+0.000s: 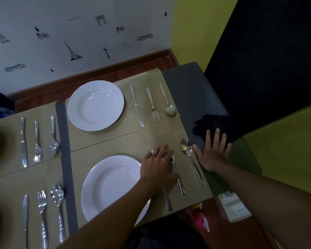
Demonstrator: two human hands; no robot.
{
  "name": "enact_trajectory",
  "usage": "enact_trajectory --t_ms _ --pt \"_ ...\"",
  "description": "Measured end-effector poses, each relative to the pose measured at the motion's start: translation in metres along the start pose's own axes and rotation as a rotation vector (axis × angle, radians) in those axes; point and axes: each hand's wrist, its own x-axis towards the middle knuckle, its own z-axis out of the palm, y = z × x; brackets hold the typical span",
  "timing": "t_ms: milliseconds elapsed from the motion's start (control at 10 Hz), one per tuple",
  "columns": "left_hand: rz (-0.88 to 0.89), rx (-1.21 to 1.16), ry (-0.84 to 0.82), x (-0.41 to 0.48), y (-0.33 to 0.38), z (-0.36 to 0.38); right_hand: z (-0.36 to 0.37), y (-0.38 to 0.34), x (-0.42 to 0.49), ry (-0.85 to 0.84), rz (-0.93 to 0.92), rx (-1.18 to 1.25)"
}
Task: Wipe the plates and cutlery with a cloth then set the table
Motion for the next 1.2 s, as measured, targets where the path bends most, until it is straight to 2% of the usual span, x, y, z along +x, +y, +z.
enact_trajectory --t_ms 500,900,1000,1200 --pt "-0.027 0.089 -0.092 -0.008 -0.022 -0.001 0.000 0.001 0.000 0.004 -0.004 0.005" --pt "-0.004 -0.093 -0.076 -0.009 -0.032 -0.014 -0.001 0.001 0.000 0.007 -0.011 -0.003" --pt "0.006 -0.162 -0.104 -0.009 -0.040 -0.022 -0.006 -0.002 -0.008 0.058 -0.019 -0.018" --pt "0.014 -0.142 -0.047 -0.006 -0.051 -0.059 -0.036 -0.023 -0.025 0.302 -0.066 0.052"
